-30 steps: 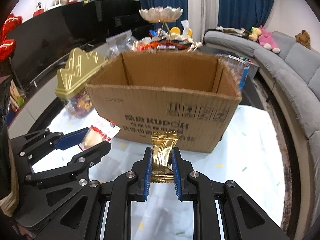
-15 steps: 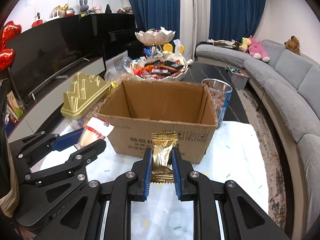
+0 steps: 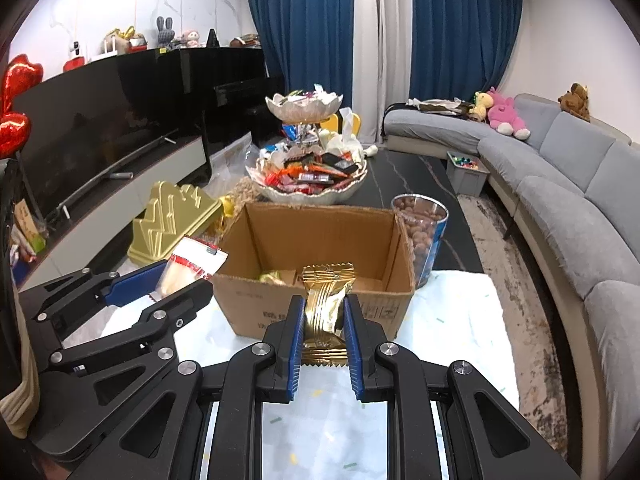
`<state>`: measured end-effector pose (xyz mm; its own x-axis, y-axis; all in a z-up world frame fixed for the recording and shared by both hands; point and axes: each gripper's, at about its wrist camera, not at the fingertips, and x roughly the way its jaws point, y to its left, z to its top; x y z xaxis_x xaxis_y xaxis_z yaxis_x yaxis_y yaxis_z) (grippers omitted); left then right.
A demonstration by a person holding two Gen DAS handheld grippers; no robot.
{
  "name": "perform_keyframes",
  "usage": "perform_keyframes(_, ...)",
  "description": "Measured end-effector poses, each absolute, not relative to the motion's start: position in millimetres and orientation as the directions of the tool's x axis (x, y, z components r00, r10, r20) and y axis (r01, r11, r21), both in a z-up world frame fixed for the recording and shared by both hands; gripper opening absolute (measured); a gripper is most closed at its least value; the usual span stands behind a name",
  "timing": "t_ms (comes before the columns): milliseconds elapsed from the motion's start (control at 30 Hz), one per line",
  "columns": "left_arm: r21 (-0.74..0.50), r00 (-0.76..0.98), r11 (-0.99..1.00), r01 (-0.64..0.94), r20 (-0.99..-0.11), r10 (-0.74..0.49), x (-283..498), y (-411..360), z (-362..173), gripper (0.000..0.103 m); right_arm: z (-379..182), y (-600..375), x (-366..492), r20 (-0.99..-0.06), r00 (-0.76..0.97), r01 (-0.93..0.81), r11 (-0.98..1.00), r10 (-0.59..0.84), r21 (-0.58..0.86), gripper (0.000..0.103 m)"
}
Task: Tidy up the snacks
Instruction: 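Lift the cheese-cake packet and gold packet over the cardboard box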
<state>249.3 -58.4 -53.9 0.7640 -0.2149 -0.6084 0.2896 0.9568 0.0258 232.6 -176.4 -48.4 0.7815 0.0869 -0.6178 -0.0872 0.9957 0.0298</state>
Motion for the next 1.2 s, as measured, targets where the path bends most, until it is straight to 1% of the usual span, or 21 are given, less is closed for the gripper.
perform_keyframes(400, 0.023, 0.785, 0.959, 0.283, -0.58, -0.218, 268.1, -65.6, -26.3, 0.034, -24.2, -180.1, 247.0, -0.584, 0.808, -0.07, 0.997, 0.077, 0.035, 0.021)
perform_keyframes(1200, 0.024, 0.792, 0.963, 0.27, -0.573, -0.208, 320.3, -75.1, -9.7, 0.034, -5.6, -189.9, 295.9, -0.571, 0.819, -0.04, 0.998, 0.056, 0.041, 0.021)
